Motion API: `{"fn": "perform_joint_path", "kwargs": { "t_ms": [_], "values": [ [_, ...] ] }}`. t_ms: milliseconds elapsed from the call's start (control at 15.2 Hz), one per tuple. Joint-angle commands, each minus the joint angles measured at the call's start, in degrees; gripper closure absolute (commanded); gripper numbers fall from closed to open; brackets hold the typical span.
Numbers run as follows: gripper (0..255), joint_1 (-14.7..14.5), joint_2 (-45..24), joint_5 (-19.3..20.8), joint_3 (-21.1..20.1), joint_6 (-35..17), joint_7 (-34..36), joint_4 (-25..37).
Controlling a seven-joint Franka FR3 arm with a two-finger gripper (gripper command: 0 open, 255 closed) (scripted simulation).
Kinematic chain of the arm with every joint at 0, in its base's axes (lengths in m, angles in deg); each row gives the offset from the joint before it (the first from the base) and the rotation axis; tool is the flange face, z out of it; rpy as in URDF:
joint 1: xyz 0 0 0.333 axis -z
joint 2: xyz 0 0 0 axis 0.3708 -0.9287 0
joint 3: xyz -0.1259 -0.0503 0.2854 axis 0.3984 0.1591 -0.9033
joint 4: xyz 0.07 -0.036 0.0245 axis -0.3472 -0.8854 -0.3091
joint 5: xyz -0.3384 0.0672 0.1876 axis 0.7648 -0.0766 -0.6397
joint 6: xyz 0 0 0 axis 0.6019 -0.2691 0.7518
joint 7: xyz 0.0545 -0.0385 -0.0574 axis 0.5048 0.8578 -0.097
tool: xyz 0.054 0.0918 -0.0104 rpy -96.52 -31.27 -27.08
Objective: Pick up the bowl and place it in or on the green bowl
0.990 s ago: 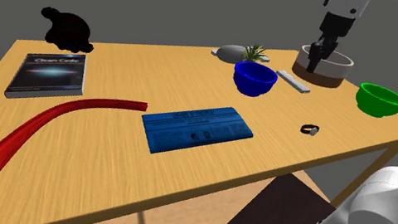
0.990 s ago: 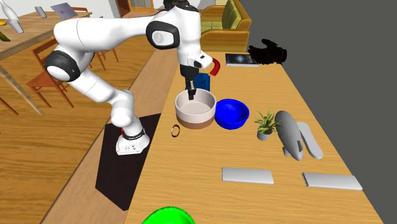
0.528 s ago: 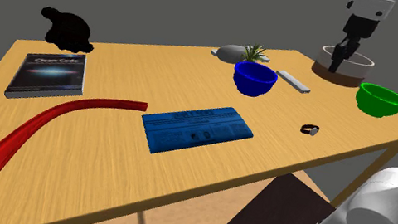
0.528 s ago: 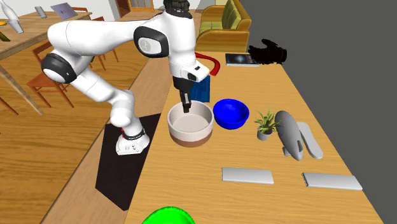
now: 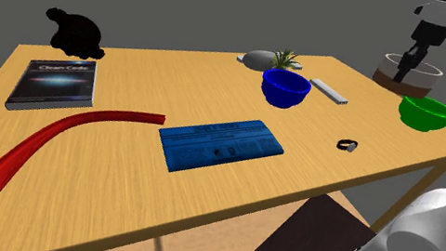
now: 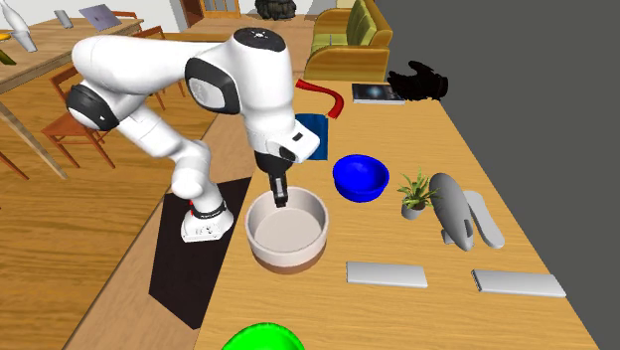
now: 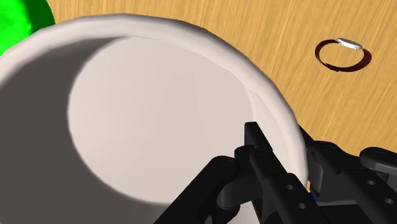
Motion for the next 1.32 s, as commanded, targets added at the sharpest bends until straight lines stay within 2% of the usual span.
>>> {"fn": "perform_joint_path", "kwargs": {
  "t_ms": [0,396,594,726,858,990,1122,1254],
  "values": [
    [255,0.18,-1.75,0.01,2.86,0.03,-3.46,2.31],
    [255,-0.09,-10.23,-3.06,13.58,-0.40,-15.00,10.71],
    [255,-0.01,-17.12,-7.66,20.47,-0.45,-22.40,16.04],
    [255,1.12,-23.60,-12.98,25.54,-0.09,-28.54,20.17],
    [255,4.98,-31.71,-20.32,29.41,1.12,-35.52,24.98],
    [255,12.20,-39.41,-27.43,29.90,3.32,-41.52,30.62],
    [255,19.68,-44.87,-32.26,28.19,5.66,-45.17,36.26],
    [255,18.37,-43.71,-31.09,28.06,3.51,-44.74,33.43]
  ]
}}
